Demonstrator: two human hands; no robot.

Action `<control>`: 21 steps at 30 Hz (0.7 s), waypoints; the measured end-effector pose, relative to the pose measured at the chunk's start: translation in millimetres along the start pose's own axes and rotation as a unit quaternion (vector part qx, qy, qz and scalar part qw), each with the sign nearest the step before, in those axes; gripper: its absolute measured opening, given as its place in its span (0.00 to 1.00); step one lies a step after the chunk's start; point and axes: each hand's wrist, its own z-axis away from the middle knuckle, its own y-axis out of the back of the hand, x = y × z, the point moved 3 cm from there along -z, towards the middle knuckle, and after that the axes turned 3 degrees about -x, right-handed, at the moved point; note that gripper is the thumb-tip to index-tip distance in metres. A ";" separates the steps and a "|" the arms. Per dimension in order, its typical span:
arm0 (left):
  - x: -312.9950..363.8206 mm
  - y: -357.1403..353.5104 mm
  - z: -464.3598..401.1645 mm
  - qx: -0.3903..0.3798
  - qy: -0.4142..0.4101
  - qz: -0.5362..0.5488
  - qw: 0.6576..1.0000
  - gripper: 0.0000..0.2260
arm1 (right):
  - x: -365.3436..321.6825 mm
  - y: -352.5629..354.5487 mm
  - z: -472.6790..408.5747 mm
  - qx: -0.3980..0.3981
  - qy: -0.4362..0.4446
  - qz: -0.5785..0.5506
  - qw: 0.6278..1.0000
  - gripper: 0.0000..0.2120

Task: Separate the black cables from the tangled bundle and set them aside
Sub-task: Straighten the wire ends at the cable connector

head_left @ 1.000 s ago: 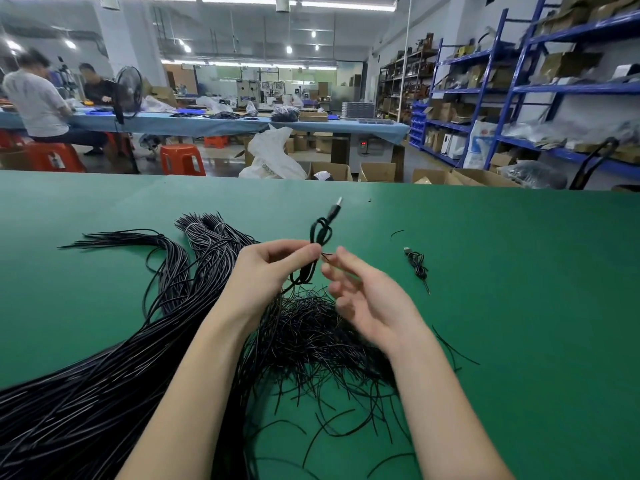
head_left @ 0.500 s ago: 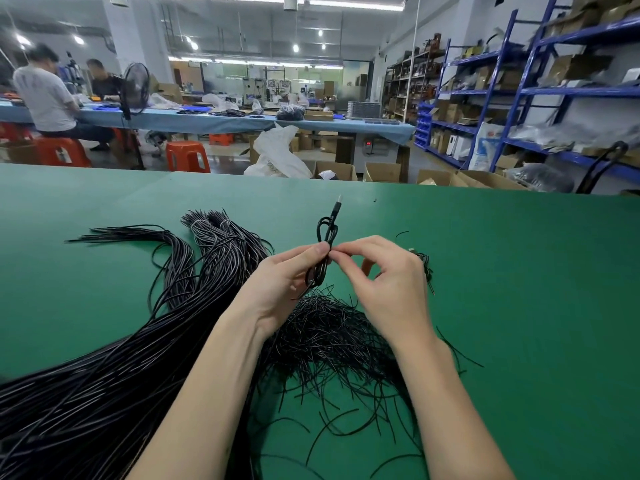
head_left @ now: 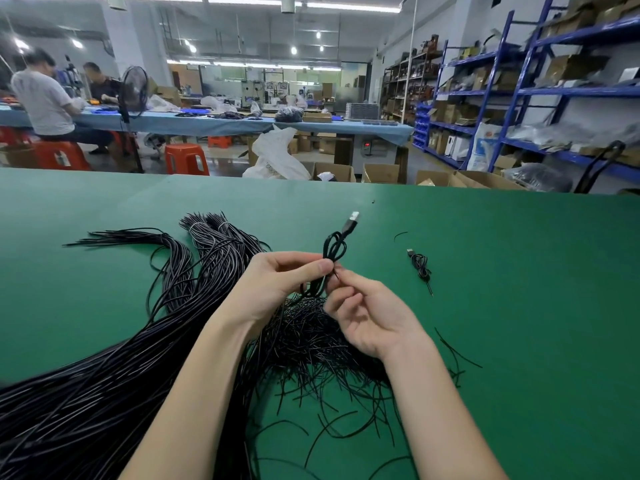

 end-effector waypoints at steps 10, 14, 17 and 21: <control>-3.9 -1.3 0.8 0.024 0.094 0.154 0.983 0.19 | -30.9 -16.4 22.8 0.119 0.437 0.683 0.573 0.05; -4.8 0.0 0.9 0.010 0.081 0.141 0.987 0.18 | -29.4 -18.6 24.1 0.138 0.452 0.703 0.532 0.03; -5.2 -1.2 1.7 -0.015 0.045 0.131 0.990 0.14 | -30.7 -14.7 18.6 0.133 0.398 0.615 0.667 0.03; 4.3 -4.2 3.2 0.001 -0.044 0.031 0.999 0.17 | -13.1 -4.5 8.3 0.055 0.082 0.154 0.983 0.02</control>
